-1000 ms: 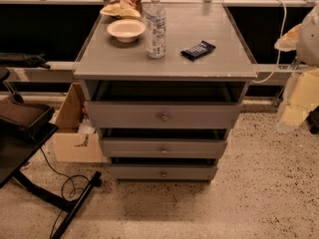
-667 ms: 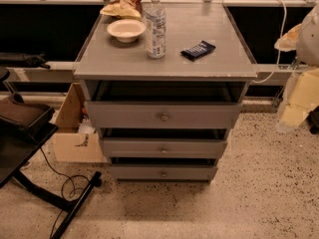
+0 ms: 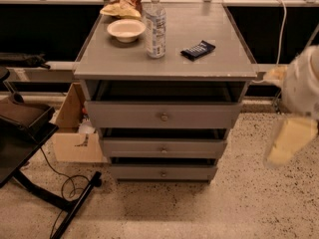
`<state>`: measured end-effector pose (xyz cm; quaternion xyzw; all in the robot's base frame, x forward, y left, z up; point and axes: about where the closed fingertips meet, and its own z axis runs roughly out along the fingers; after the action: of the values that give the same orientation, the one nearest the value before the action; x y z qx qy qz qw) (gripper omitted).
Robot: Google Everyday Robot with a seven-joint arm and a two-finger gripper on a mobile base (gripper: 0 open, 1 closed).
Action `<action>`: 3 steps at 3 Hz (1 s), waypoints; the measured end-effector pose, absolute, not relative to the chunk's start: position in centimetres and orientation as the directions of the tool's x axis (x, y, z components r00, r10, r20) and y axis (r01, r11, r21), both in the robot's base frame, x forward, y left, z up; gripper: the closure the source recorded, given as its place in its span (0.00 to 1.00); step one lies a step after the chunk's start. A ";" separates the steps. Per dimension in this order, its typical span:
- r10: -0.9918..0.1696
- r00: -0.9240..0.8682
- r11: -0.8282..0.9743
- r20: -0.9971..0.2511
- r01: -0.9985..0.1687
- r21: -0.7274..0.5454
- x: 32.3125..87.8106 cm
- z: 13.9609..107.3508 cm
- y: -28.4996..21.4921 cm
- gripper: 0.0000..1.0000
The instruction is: Open bottom drawer
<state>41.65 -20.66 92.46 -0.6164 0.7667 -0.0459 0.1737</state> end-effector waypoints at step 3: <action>-0.989 -0.126 0.140 -0.075 -0.967 -0.214 40.1 65.1 -21.7 0.00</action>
Offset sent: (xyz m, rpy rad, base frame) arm -0.0249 -0.0170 -0.3890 -0.1775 0.1438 0.0915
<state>40.13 -21.71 65.11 -0.6533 0.7484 -0.0564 0.0995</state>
